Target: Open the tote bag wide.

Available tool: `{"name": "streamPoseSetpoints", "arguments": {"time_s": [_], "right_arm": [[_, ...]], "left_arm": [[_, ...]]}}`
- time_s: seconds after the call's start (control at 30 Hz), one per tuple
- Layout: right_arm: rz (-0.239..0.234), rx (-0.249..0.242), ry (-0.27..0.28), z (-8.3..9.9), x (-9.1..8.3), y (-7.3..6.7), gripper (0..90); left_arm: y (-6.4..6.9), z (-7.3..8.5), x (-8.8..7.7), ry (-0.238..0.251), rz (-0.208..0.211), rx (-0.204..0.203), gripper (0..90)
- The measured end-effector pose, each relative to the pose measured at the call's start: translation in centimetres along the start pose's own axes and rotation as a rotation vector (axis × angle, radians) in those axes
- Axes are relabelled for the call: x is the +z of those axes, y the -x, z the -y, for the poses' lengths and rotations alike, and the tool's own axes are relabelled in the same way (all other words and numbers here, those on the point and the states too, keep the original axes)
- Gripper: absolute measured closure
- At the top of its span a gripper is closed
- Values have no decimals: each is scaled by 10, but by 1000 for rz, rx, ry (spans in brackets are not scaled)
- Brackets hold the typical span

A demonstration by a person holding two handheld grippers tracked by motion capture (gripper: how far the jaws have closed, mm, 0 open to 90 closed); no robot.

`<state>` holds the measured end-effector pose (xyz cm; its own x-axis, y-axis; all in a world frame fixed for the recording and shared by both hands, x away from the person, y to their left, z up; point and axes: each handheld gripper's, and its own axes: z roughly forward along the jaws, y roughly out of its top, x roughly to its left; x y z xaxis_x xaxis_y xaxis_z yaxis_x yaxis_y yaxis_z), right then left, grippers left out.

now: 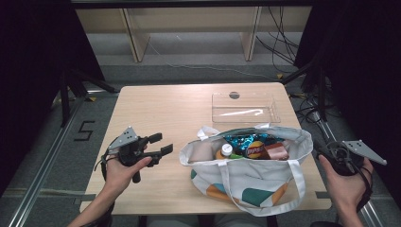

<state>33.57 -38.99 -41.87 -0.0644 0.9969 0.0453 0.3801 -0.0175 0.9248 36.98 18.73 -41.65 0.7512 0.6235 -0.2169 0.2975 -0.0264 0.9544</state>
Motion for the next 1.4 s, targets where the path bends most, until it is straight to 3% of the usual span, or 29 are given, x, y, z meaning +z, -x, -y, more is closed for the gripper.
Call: {"name": "streamPoseSetpoints", "arguments": {"time_s": [0.07,0.17,0.2,0.3,0.4,0.47,0.57,0.6,0.73,0.9,0.93,1.03,1.07,1.17,1.23,1.4], "right_arm": [[-11,-15,6,0,1,2,461],[-3,14,1,0,0,0,459],[2,-9,21,0,1,1,460],[-1,0,11,-1,1,0,470],[-2,-13,7,-1,2,1,481],[-8,-6,21,-1,3,-1,494],[-20,-22,2,-2,1,-2,505],[-15,2,11,-3,1,-5,514],[-24,-41,13,-4,1,-4,525],[-17,-13,21,-3,0,-6,525],[-20,-11,-8,-3,-1,-5,525],[-32,-39,0,-3,1,-2,525],[-18,-11,-4,-2,0,-4,524],[-27,-19,-11,-2,2,-4,524],[-28,-38,-8,-2,3,-3,524],[-32,-33,-10,-1,3,-4,523]], "left_arm": [[2,-1,1,9,3,-1,300],[11,-5,3,6,12,31,307],[18,-8,6,-3,18,34,314],[26,-11,9,11,35,55,322],[38,-18,14,12,70,84,371],[47,-21,17,1,78,105,458],[61,-26,26,-26,126,139,465],[65,-27,29,-36,138,145,488],[81,-30,47,-72,196,201,528],[95,-31,68,-119,257,217,532],[98,-30,72,-126,271,217,531],[108,-30,85,-151,304,241,533],[110,-30,88,-162,309,256,534],[115,-30,101,-202,303,310,538],[117,-28,108,-227,310,306,534],[122,-25,120,-275,325,349,553]]}}
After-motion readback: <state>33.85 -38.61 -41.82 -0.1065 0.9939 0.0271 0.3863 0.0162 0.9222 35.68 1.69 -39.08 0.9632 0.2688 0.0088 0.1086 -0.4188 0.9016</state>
